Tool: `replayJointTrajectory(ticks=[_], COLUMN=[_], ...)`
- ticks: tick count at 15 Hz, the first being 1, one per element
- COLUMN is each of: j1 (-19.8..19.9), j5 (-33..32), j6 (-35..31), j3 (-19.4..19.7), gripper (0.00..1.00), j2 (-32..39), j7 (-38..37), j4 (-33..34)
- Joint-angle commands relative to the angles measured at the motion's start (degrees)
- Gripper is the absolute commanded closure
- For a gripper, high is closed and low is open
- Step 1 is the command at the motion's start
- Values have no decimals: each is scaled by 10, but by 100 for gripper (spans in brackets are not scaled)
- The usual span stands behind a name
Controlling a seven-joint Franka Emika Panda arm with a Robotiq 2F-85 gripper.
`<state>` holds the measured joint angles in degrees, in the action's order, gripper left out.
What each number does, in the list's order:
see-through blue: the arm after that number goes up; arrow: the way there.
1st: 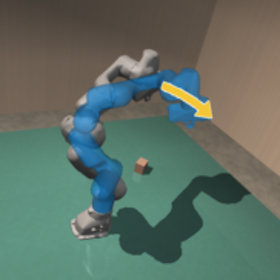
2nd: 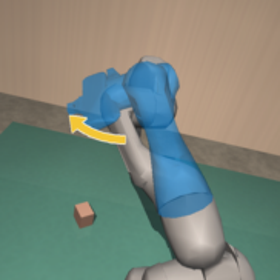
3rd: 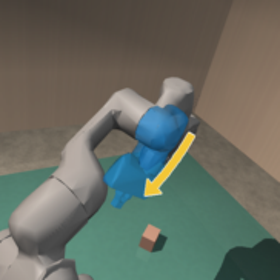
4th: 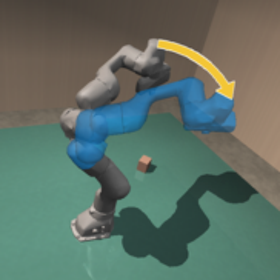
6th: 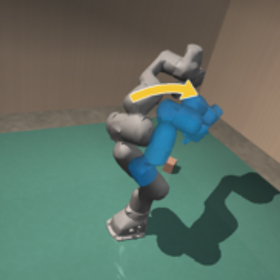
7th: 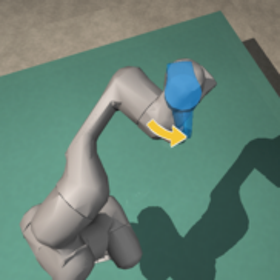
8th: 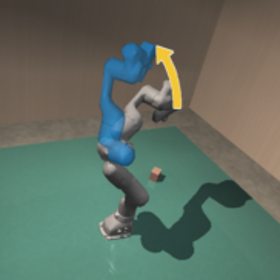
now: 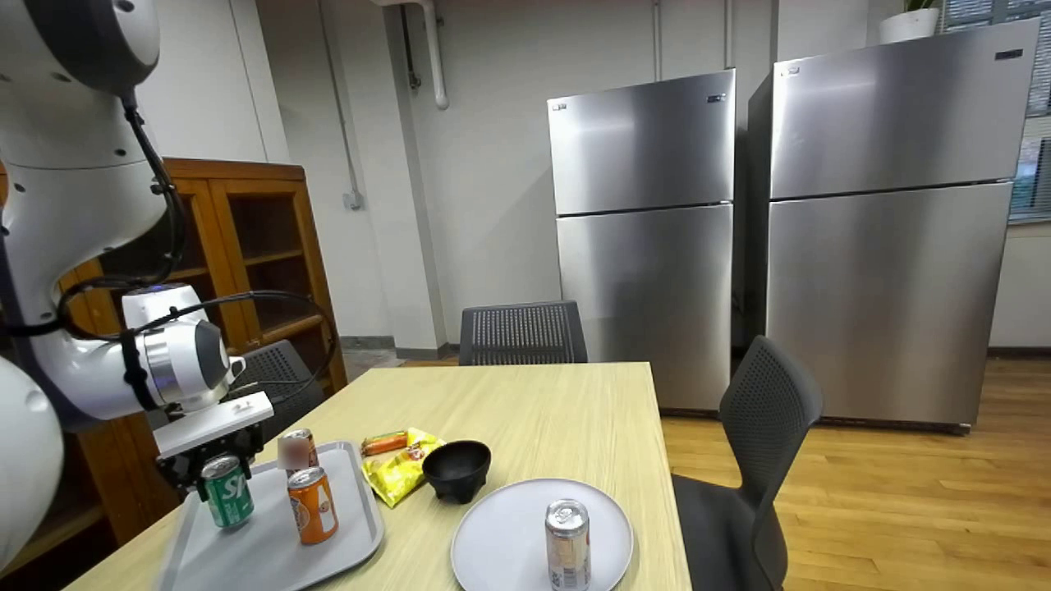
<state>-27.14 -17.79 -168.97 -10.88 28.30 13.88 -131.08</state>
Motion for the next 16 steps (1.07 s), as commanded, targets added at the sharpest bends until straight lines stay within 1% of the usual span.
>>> replayJointTrajectory(ticks=[1,5,9,10,11,13,16], j1=[-22,-32,-30,-30,-30,-25,-15], j5=[-26,-35,-41,-43,-44,-45,-45], j6=[-5,-1,3,3,2,5,9], j3=[20,31,33,34,35,31,25], gripper=[62,62,62,12,10,0,0], j2=[8,15,18,18,17,14,-3], j7=[-31,-33,-28,-27,-27,-22,-14], j4=[19,26,27,27,26,25,17])
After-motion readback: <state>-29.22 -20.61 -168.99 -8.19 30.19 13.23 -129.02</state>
